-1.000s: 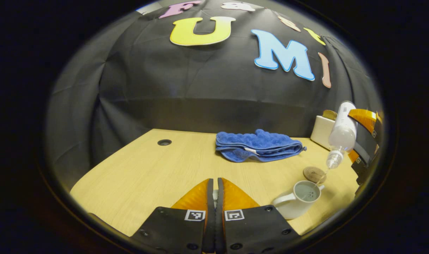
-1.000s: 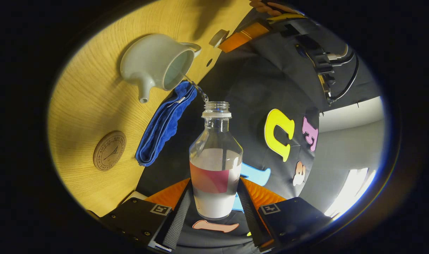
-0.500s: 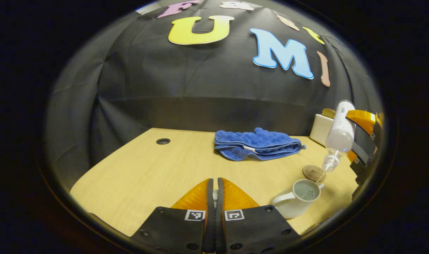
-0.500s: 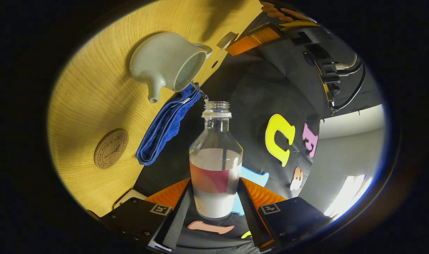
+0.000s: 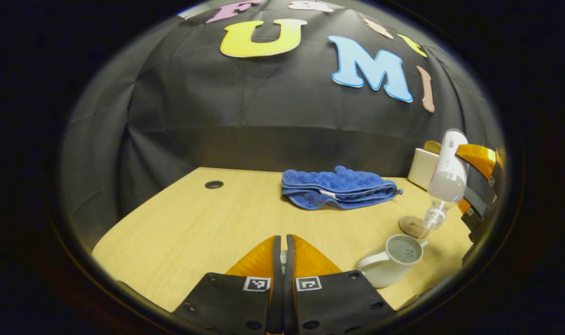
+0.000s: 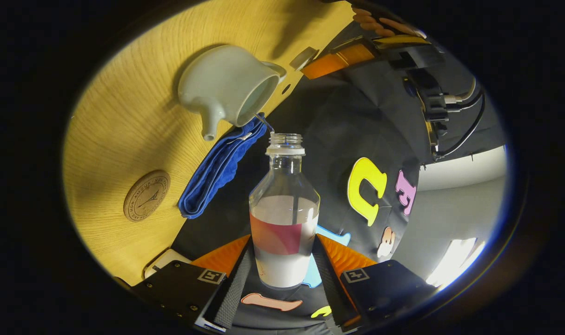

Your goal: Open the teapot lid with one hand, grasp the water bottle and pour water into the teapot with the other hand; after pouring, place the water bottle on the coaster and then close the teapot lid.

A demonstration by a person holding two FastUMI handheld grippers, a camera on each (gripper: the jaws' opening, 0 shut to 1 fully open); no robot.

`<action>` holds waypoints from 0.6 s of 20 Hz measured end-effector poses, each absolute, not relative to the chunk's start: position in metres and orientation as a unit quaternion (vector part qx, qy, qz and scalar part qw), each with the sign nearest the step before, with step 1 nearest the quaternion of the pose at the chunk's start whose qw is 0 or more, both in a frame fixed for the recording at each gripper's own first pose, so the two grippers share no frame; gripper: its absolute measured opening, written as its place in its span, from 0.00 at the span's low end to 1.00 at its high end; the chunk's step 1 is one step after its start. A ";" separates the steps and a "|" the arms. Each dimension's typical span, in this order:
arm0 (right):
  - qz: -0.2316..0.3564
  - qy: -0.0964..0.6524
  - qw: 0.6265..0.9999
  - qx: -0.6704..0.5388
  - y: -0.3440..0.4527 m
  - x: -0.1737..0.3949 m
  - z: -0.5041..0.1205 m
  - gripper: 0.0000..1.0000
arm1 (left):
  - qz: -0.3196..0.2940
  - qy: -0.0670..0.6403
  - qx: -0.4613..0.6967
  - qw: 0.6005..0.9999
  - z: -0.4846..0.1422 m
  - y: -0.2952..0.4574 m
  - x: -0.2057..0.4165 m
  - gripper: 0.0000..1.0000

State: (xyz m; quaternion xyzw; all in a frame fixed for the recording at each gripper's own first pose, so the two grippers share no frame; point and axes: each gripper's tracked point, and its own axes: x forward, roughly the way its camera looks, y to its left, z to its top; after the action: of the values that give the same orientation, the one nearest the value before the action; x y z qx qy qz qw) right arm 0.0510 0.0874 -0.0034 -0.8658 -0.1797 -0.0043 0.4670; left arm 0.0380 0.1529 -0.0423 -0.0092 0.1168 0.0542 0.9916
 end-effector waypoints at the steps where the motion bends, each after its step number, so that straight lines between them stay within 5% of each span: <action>1: -0.004 -0.180 0.466 -0.866 0.088 0.051 -0.003 0.76 | 0.054 0.118 -0.009 0.992 -0.043 0.152 0.038 0.05; 9: -0.001 -0.175 0.467 -0.867 0.086 0.050 -0.007 0.76 | 0.054 0.122 -0.007 0.991 -0.046 0.152 0.039 0.05; 12: 0.015 -0.151 0.511 -0.846 0.081 0.053 -0.011 0.77 | 0.055 0.120 -0.007 0.991 -0.045 0.153 0.039 0.06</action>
State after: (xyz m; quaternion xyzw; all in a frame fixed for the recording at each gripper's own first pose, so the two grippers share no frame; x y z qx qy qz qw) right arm 0.0535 0.0812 -0.0108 -0.8457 -0.1514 0.0151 0.5114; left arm 0.0393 0.1532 -0.0451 -0.0071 0.1202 0.0553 0.9912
